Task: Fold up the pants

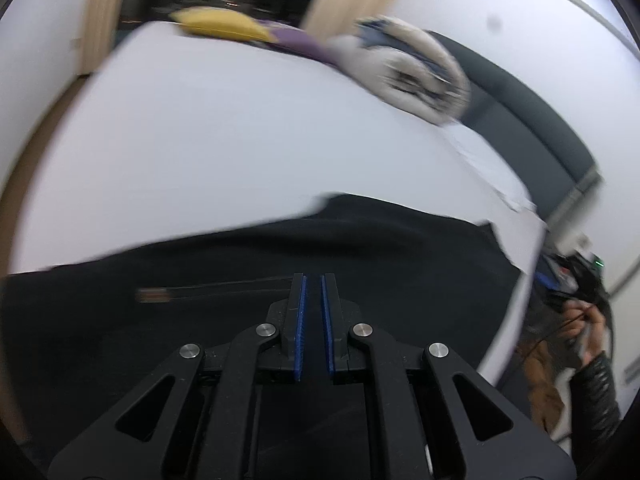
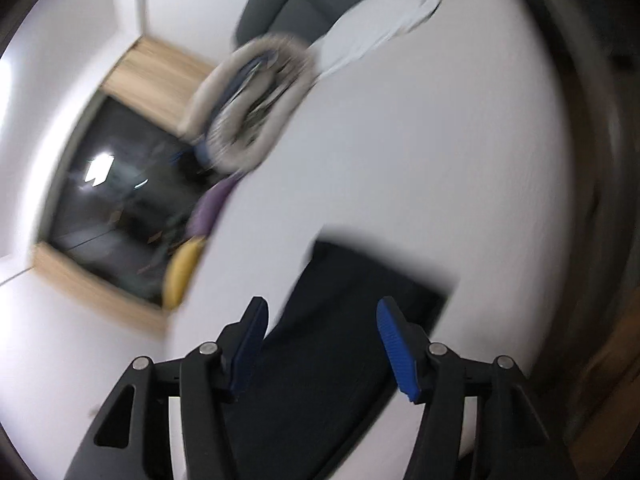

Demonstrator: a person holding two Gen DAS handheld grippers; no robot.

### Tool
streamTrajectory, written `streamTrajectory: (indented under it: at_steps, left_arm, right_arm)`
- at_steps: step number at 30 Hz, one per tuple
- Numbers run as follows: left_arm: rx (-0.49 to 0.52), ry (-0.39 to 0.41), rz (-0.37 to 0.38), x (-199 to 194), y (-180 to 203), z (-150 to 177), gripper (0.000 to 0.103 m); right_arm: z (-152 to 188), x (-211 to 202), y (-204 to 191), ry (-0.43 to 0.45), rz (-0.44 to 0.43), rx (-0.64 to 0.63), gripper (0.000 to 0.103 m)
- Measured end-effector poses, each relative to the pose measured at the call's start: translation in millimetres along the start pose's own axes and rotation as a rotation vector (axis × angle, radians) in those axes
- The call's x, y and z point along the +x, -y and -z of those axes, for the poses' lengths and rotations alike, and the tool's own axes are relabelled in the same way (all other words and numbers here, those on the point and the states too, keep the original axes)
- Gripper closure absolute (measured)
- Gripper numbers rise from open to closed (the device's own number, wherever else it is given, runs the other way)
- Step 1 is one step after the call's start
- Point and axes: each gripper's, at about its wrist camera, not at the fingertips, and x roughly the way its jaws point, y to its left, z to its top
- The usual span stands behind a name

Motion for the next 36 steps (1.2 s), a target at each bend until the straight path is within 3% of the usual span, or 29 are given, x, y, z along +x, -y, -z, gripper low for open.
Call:
streamTrajectory:
  at_steps: [3, 5, 6, 9, 14, 18, 20, 24, 25, 31, 34, 36]
  left_arm:
    - [0.050, -0.106, -0.040, 45.8, 24.2, 8.6, 0.096]
    - [0.006, -0.186, -0.048, 70.3, 21.4, 20.6, 0.096]
    - [-0.015, -0.173, -0.037, 70.2, 18.1, 24.9, 0.096]
    - [-0.012, -0.160, -0.011, 67.0, 14.3, 32.5, 0.096]
    - [-0.001, -0.154, -0.040, 73.0, 20.7, 34.7, 0.096]
    - [0.000, -0.151, -0.041, 76.7, 20.2, 38.0, 0.096]
    - [-0.012, -0.155, -0.027, 78.4, 19.3, 39.3, 0.096]
    - [-0.024, -0.156, -0.013, 73.7, 8.0, 37.2, 0.096]
    - [-0.028, -0.156, -0.009, 73.9, 6.7, 37.2, 0.096]
    - [-0.046, -0.154, 0.010, 72.3, -1.5, 37.1, 0.096]
    - [-0.037, -0.149, 0.002, 70.8, -1.4, 38.5, 0.096]
    - [-0.040, -0.148, 0.006, 69.6, -2.4, 38.9, 0.096]
  right_arm:
    - [41.2, 35.8, -9.0, -0.188, -0.119, -0.017, 0.042]
    - [70.0, 65.2, -21.7, -0.283, -0.145, -0.045, 0.042]
    - [76.6, 73.8, -22.0, -0.302, -0.129, -0.042, 0.042]
    - [68.1, 79.7, 0.4, -0.252, -0.075, 0.059, 0.042]
    - [22.3, 28.2, 43.5, -0.032, 0.097, 0.103, 0.042]
    - [11.3, 4.8, 69.2, -0.020, 0.139, 0.154, 0.042]
    - [9.1, 20.6, 76.8, -0.044, 0.148, 0.183, 0.042]
    - [7.1, 19.8, 90.8, -0.046, 0.099, 0.223, 0.043]
    - [19.7, 8.1, 86.9, -0.041, 0.095, 0.227, 0.043]
    - [2.4, 51.5, 83.5, -0.031, 0.028, 0.293, 0.059]
    - [-1.8, 63.4, 82.4, -0.041, 0.015, 0.282, 0.071]
    - [-4.6, 70.6, 82.4, -0.048, -0.003, 0.282, 0.086]
